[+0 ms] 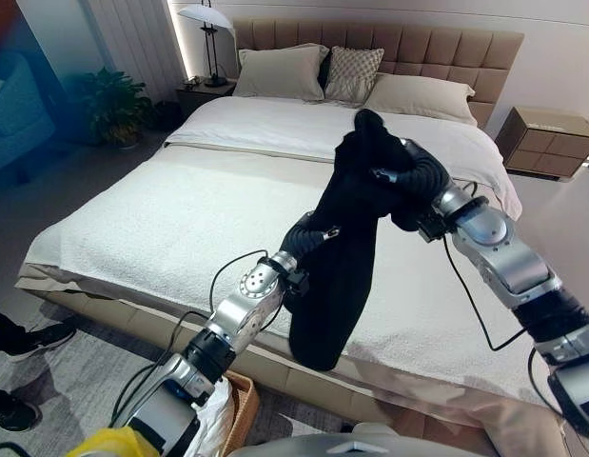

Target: Pick up clothes into the bucket

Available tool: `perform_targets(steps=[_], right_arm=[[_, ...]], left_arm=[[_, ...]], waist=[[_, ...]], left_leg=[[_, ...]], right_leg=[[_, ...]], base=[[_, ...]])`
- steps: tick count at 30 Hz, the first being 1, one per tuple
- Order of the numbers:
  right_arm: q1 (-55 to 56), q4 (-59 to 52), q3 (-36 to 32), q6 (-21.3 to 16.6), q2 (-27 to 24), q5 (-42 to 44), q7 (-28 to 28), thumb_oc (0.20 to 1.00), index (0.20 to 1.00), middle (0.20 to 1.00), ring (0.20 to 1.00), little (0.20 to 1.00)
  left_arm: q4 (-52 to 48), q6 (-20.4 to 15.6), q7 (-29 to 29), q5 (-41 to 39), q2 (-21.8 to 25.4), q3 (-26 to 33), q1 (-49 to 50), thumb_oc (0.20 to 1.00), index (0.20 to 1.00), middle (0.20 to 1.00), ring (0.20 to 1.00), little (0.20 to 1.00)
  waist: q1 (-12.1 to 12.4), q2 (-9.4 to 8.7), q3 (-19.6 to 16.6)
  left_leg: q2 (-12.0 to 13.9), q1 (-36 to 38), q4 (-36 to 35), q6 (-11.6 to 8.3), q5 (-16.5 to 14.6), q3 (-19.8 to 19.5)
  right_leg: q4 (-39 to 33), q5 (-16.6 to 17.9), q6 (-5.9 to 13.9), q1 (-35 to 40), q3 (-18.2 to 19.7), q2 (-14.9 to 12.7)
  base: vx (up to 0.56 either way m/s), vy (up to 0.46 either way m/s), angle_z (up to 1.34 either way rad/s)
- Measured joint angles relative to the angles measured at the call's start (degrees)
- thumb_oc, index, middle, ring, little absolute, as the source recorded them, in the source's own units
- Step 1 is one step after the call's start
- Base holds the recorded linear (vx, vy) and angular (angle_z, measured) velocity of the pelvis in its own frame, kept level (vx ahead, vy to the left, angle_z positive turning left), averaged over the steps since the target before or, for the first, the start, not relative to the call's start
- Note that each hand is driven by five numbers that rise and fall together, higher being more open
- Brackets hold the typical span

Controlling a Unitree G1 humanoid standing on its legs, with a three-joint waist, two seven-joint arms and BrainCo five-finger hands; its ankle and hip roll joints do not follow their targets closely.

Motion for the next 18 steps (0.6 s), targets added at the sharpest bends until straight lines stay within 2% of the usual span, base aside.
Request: perform_targets(steps=[1,6,8,11,15,18], right_arm=[[3.1,0.1,-2.4,-0.6,2.2,0.0,-1.1,1.000,1.000,1.000,1.000,1.000],[12.3,2.7,-14.7,-1.3,10.0,-0.4,-7.3,1.000,1.000,1.000,1.000,1.000],[14.4,4.7,-17.5,-1.8,11.7,-0.7,-9.1,1.000,1.000,1.000,1.000,1.000],[17.7,6.1,-18.7,-2.0,13.7,-0.8,-10.1,1.000,1.000,1.000,1.000,1.000],[23.5,11.1,-20.5,-2.5,16.6,-3.1,-10.7,1.000,1.000,1.000,1.000,1.000],[25.5,17.0,-20.8,-2.1,18.0,-4.6,-11.3,1.000,1.000,1.000,1.000,1.000]], left_arm=[[-0.4,0.2,0.1,-0.3,-0.2,0.4,1.5,0.200,0.200,0.200,0.200,0.200],[-1.3,1.3,1.1,-0.2,1.4,6.6,7.9,0.200,0.200,0.200,0.200,0.200],[-1.3,1.3,1.9,-0.2,2.0,9.1,9.1,0.200,0.200,0.200,0.200,0.200],[-3.2,1.3,2.3,0.3,2.6,11.8,11.0,0.200,0.200,0.200,0.200,0.200],[-10.8,0.9,2.7,0.5,4.0,17.5,14.3,0.200,0.200,0.200,0.200,0.200],[-14.8,-0.8,3.1,1.0,4.1,22.8,14.8,0.200,0.200,0.200,0.200,0.200]], waist=[[0.1,0.08,0.0],[-0.1,0.25,0.1],[0.0,0.34,0.2],[-0.1,0.50,0.3],[0.2,0.65,0.4],[0.2,0.86,0.7]], left_leg=[[-0.1,-0.1,-0.1,0.04,0.0,-0.2],[-0.1,-0.1,-0.2,0.04,0.0,-0.4],[-0.1,-0.1,-0.2,0.08,0.0,-0.5],[-0.1,-0.2,-0.4,0.08,0.0,-0.5],[-0.1,-0.4,-0.6,0.00,0.0,-0.7],[-0.2,-0.7,-0.5,0.02,0.0,-0.7]], right_leg=[[0.1,-0.1,0.09,-0.2,0.0,0.0],[0.1,-0.6,0.01,-0.2,-0.2,-0.1],[0.1,-0.7,0.02,-0.2,-0.3,-0.1],[0.0,-0.8,0.11,-0.2,-0.4,-0.1],[-0.2,-1.0,0.38,-0.3,-0.6,-0.1],[-0.3,-1.1,0.40,-0.4,-0.9,-0.2]], base=[[0.00,0.000,0.00],[0.00,0.000,0.00],[0.00,0.000,0.00],[0.00,0.000,0.00],[-0.01,0.003,0.02],[0.00,0.001,0.05]])
